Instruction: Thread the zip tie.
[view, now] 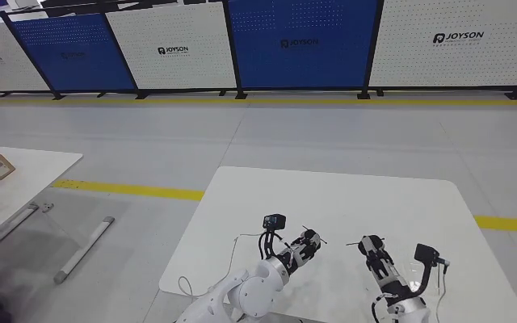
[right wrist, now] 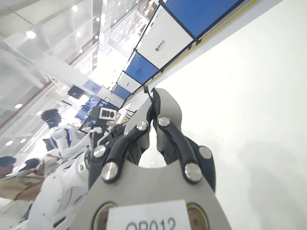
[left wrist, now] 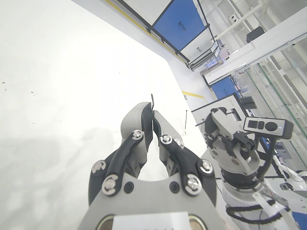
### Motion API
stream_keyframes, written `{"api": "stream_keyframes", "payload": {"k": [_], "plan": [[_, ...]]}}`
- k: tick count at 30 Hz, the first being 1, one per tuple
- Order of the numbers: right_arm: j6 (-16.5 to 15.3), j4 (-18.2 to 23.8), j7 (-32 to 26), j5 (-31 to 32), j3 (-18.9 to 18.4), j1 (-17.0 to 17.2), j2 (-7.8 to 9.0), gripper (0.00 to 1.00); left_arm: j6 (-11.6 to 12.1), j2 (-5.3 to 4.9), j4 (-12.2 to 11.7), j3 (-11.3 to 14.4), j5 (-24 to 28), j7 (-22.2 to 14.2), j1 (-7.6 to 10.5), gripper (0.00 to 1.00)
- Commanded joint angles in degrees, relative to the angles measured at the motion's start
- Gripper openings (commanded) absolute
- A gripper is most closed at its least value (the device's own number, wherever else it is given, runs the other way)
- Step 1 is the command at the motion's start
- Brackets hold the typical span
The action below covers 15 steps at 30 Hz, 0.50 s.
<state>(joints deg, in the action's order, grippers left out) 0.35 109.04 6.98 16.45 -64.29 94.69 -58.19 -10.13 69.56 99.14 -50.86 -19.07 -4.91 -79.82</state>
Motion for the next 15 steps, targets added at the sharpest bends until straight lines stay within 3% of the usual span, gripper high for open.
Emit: {"api": "stream_keyframes", "payload": {"k": [1,9,15], "plan": [[-0.06,-0.01,-0.08,-0.06,-0.04,0.01,0.01,0.00,0.00,0.00,0.00,0.00,0.00,0.00,0.00,0.00],[-0.15,-0.21,-0.15,-0.16,-0.12,-0.11,-0.06,0.00,0.00,0.00,0.00,0.00,0.00,0.00,0.00,0.00],[-6.17,-6.58,-1.41,-5.83,-0.24,-2.27,-0.92,0.00,0.00,0.00,0.00,0.00,0.00,0.00,0.00,0.00]]}}
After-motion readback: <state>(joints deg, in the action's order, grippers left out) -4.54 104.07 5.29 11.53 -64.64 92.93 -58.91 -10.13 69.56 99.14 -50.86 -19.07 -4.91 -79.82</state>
